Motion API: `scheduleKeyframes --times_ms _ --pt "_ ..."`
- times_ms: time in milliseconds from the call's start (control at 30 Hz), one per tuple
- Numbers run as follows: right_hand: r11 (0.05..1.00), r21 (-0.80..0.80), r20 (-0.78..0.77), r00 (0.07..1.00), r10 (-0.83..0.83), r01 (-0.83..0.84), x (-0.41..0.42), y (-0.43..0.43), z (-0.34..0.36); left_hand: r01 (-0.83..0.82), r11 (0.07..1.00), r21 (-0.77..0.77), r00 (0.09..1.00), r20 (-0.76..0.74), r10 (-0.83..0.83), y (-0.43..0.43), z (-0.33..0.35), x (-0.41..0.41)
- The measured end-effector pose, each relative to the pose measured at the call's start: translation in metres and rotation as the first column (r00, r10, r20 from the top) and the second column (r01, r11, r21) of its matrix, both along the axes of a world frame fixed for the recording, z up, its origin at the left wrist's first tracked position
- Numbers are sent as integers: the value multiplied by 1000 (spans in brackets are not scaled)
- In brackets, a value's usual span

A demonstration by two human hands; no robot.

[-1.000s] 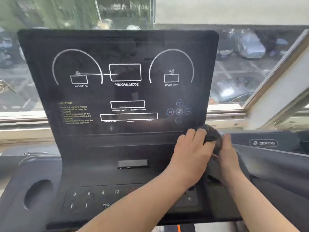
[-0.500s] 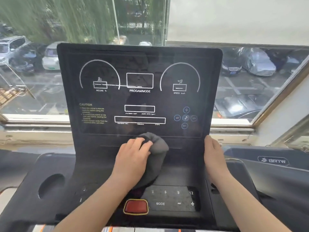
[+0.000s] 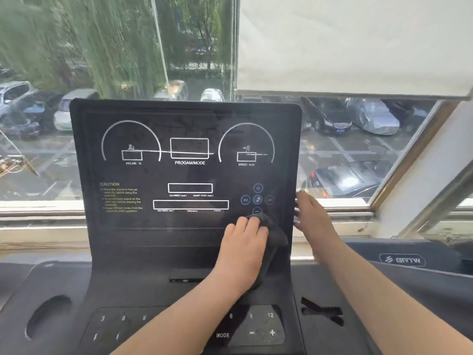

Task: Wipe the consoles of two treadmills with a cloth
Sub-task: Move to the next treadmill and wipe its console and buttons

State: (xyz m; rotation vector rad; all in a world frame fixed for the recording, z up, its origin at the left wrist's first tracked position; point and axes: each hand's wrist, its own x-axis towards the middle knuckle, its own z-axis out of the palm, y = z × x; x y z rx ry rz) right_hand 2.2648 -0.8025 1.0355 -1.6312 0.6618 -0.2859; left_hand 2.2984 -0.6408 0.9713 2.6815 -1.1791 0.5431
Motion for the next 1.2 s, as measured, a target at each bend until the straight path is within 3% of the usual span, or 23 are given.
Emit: scheduleKeyframes --times_ms 100,200,333,433,567,700,833,933,1067,1133,1200 --pt "989 147 23 1000 -5 2 3 -15 20 42 999 14 985 170 -44 -30 36 20" --pt "982 187 74 997 21 -34 6 -28 38 64 996 -57 945 323 -42 -57 88 55" --pt "984 165 94 994 50 -66 20 -37 58 -50 979 -196 920 372 121 -80 158 101" --pt "975 201 83 993 79 -94 26 -33 49 -98 959 -266 933 311 182 -89 146 103" --pt "950 311 65 998 7 -27 27 -37 26 5 956 -294 942 322 94 -81 81 79" --pt "948 318 55 998 10 -27 28 -47 21 158 978 -140 916 389 -92 -42 29 63" --pt "973 209 67 994 91 -103 29 -36 27 335 935 118 786 513 -346 -6 62 91" --pt "987 130 54 995 85 -91 26 -24 28 192 979 -68 816 566 -120 -3 107 121" --pt "998 66 76 997 -21 16 21 -10 13 -21 918 -395 919 354 174 -16 132 125" --pt "993 47 84 990 -115 111 18 -3 9 -73 904 -422 939 275 205 -25 116 109" --pt "985 24 94 980 -175 173 10 4 9 -26 934 -357 951 278 133 -26 82 94"
